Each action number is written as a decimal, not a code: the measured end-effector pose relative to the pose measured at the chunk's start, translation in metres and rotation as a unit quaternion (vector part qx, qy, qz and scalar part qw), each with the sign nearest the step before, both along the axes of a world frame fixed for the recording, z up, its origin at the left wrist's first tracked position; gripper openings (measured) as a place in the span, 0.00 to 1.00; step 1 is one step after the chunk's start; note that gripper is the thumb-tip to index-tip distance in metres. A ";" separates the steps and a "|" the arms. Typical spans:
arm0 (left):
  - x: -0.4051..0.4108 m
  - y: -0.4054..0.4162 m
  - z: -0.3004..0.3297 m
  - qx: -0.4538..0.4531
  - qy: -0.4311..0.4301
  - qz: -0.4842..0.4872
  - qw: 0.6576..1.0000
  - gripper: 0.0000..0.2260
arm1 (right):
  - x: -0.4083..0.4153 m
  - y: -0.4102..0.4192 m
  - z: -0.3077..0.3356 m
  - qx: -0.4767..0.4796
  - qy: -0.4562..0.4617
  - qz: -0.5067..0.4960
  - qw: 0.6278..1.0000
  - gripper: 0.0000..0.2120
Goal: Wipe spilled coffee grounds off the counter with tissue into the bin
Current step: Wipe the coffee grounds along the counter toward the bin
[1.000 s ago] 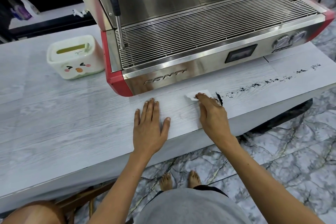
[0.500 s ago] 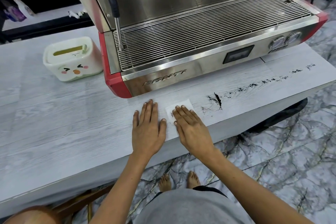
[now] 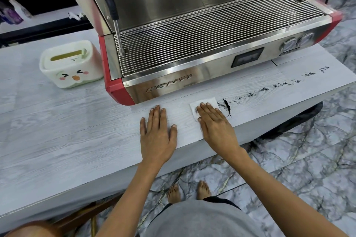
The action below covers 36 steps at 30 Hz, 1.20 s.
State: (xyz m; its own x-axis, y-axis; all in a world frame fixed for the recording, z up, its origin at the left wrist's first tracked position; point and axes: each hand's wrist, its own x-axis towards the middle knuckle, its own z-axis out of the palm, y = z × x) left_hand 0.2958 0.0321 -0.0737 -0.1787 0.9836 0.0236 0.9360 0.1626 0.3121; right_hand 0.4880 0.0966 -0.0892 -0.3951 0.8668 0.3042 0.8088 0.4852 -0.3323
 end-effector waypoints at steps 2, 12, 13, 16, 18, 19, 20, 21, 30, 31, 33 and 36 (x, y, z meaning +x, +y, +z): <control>0.004 0.003 0.000 0.000 0.000 -0.003 1.000 0.32 | 0.006 0.004 0.000 -0.005 0.001 -0.003 1.000 0.18; 0.026 0.020 0.000 -0.001 0.005 -0.018 1.000 0.32 | 0.018 0.015 0.002 -0.006 -0.002 -0.020 1.000 0.19; 0.029 0.021 0.000 0.000 0.005 -0.018 1.000 0.32 | 0.017 0.015 0.001 -0.003 -0.005 -0.021 1.000 0.19; 0.032 0.023 -0.001 0.006 0.009 -0.016 1.000 0.32 | 0.019 0.016 0.001 0.000 -0.007 -0.012 1.000 0.18; 0.031 0.024 -0.002 0.006 0.013 -0.015 1.000 0.31 | 0.021 0.020 0.002 -0.006 -0.006 -0.004 1.000 0.19; 0.031 0.023 -0.002 0.006 0.012 -0.015 1.000 0.31 | 0.023 0.023 0.003 -0.011 -0.004 -0.004 1.000 0.19; 0.031 0.023 -0.003 0.006 0.012 -0.015 1.000 0.32 | 0.024 0.025 0.004 -0.016 -0.002 -0.007 1.000 0.20; 0.031 0.023 -0.003 0.006 0.012 -0.014 1.000 0.32 | 0.026 0.027 0.005 -0.020 0.001 -0.010 1.000 0.20; 0.032 0.023 -0.002 0.012 0.012 -0.004 1.000 0.31 | 0.032 0.015 0.006 -0.018 0.004 0.017 1.000 0.19; 0.032 0.023 -0.002 0.013 0.011 -0.004 1.000 0.31 | 0.030 0.017 0.007 -0.018 0.006 0.019 1.000 0.20; 0.031 0.022 -0.003 0.015 0.011 -0.004 1.000 0.31 | 0.027 0.019 0.008 -0.021 0.008 0.017 1.000 0.21; 0.031 0.023 -0.003 0.017 0.012 -0.006 1.000 0.31 | 0.028 0.021 0.008 -0.023 0.005 0.009 1.000 0.21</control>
State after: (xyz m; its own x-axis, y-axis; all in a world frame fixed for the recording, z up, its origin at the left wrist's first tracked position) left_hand 0.3263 0.0547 -0.0772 -0.1668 0.9841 0.0610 0.9451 0.1420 0.2942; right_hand 0.5160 0.1179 -0.0816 -0.4085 0.8726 0.2677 0.7965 0.4841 -0.3623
